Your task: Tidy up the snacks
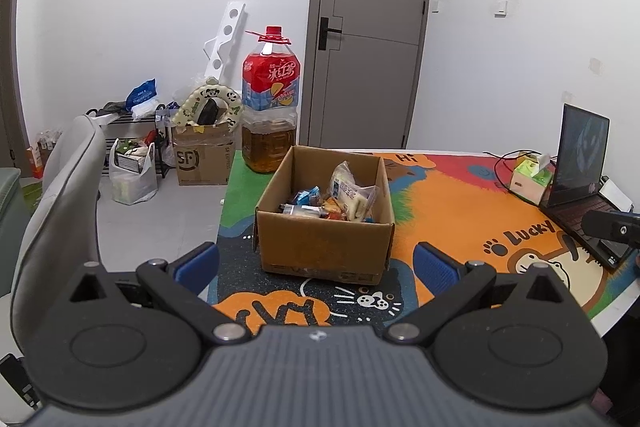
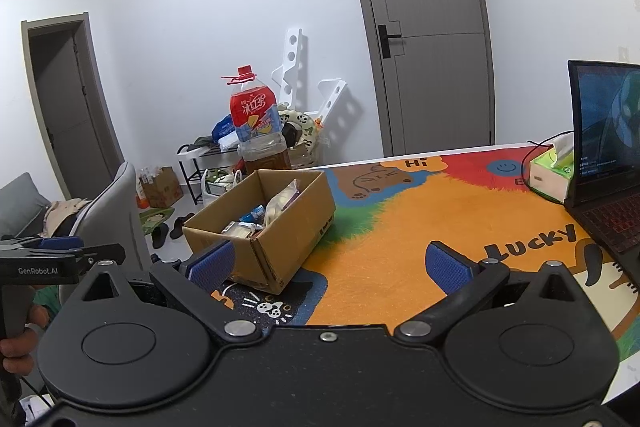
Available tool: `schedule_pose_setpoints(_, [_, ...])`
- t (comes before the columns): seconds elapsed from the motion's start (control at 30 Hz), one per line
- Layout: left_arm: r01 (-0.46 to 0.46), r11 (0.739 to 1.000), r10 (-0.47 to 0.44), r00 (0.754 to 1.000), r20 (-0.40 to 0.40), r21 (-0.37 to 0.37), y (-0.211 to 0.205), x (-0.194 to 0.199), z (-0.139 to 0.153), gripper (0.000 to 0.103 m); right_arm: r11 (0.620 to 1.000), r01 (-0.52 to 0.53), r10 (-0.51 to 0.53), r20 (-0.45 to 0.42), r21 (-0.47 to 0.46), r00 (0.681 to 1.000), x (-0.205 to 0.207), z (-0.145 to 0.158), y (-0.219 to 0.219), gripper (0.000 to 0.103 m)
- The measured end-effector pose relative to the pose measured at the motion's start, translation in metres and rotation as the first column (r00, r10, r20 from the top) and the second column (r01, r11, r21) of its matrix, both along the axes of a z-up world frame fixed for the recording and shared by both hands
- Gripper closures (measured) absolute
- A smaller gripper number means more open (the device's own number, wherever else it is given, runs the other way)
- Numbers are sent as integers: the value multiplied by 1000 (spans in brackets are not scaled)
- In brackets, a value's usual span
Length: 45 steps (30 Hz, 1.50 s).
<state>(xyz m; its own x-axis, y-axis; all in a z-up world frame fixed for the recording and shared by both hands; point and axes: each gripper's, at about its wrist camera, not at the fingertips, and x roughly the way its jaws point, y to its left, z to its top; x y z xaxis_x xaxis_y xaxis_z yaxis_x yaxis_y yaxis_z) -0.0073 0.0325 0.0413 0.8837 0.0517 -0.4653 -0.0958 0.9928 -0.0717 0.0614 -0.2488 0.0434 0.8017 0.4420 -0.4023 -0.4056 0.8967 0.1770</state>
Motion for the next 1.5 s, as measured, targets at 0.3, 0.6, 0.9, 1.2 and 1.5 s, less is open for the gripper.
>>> schedule_pose_setpoints(0.3, [-2, 1000, 2, 1000, -1, -1, 3, 0, 0, 1, 1000, -7, 7, 6, -11, 1000, -1, 0, 3, 0])
schedule_pose_setpoints(0.6, [1, 1000, -1, 1000, -4, 1, 1, 0, -1, 1, 1000, -6, 6, 3, -8, 1000, 0, 0, 3, 0])
schedule_pose_setpoints(0.9, [1, 1000, -1, 1000, -6, -1, 3, 0, -1, 1, 1000, -4, 4, 0, -6, 1000, 0, -1, 2, 0])
schedule_pose_setpoints(1.2, [4, 1000, -4, 1000, -6, 1, 2, 0, -2, 1, 1000, -7, 7, -2, -10, 1000, 0, -1, 2, 0])
schedule_pose_setpoints(1.5, [5, 1000, -5, 1000, -9, -1, 2, 1, -3, 1, 1000, -6, 6, -6, -10, 1000, 1, -1, 1, 0])
